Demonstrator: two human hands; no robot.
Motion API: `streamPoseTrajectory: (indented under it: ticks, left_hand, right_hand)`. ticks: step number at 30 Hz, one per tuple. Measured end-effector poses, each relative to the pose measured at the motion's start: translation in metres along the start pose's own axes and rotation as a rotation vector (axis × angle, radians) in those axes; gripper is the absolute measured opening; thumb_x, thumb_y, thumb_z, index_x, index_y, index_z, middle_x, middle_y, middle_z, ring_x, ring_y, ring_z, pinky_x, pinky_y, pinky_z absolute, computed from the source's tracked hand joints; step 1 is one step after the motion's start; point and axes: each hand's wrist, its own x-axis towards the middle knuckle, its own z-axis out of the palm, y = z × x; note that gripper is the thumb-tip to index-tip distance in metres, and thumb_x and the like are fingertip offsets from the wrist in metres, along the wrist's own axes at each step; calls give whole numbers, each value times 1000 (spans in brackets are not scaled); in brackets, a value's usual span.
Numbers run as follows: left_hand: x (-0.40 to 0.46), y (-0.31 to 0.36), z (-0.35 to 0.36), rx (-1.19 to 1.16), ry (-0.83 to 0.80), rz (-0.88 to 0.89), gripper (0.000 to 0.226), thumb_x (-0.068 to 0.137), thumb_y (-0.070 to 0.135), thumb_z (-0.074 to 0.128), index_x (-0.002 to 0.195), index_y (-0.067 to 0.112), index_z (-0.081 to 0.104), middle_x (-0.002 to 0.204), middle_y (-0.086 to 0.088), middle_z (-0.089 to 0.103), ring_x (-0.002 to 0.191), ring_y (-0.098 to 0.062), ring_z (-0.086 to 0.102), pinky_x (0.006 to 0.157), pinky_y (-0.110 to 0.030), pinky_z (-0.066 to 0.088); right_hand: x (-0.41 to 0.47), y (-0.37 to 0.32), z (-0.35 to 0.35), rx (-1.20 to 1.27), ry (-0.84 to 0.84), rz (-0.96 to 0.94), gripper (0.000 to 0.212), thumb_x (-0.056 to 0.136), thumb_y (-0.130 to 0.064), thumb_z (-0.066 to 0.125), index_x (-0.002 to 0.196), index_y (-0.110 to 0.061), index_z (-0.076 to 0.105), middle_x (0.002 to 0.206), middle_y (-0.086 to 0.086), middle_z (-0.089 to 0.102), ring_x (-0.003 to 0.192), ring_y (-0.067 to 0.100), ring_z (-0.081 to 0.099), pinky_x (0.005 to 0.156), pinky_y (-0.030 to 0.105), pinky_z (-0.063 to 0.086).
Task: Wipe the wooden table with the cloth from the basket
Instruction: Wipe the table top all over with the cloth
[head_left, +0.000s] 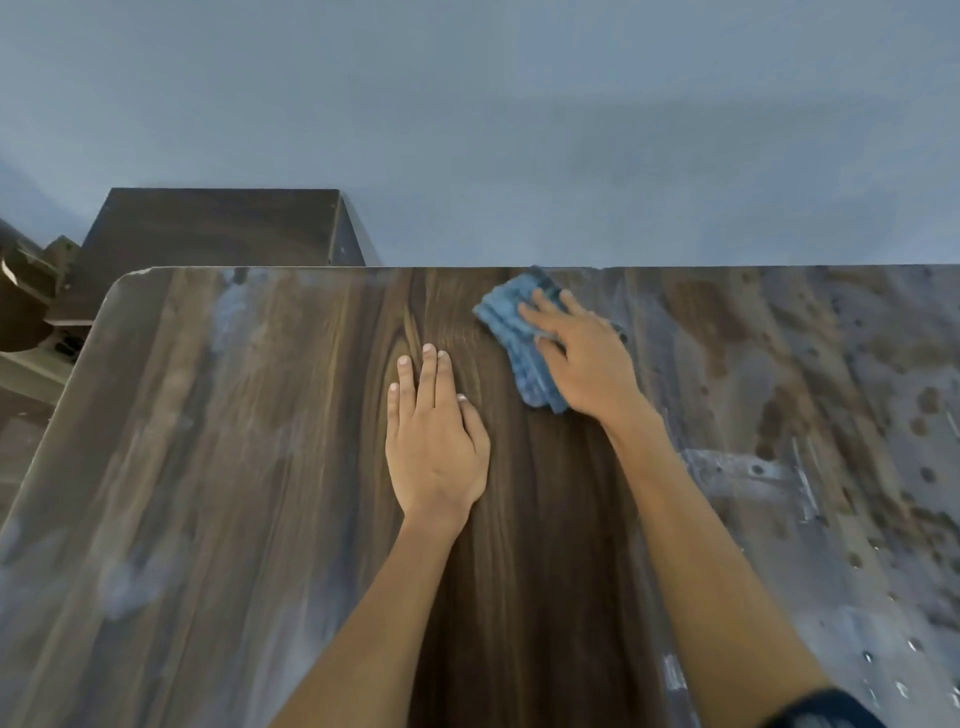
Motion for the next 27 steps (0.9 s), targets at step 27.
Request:
streamPoseTrajectory:
  ticks: [27]
  left_hand:
    - [-1,0,-3,-2,-10,3,52,93,26,25,142,9,31,150,-5,29,142,-23,16,115,-33,10]
  right_hand:
    - [-20,-18,5,-166,-82,-112,48,97,-17,31,144,-25,32,153,-4,26,144,18,14,116,35,8]
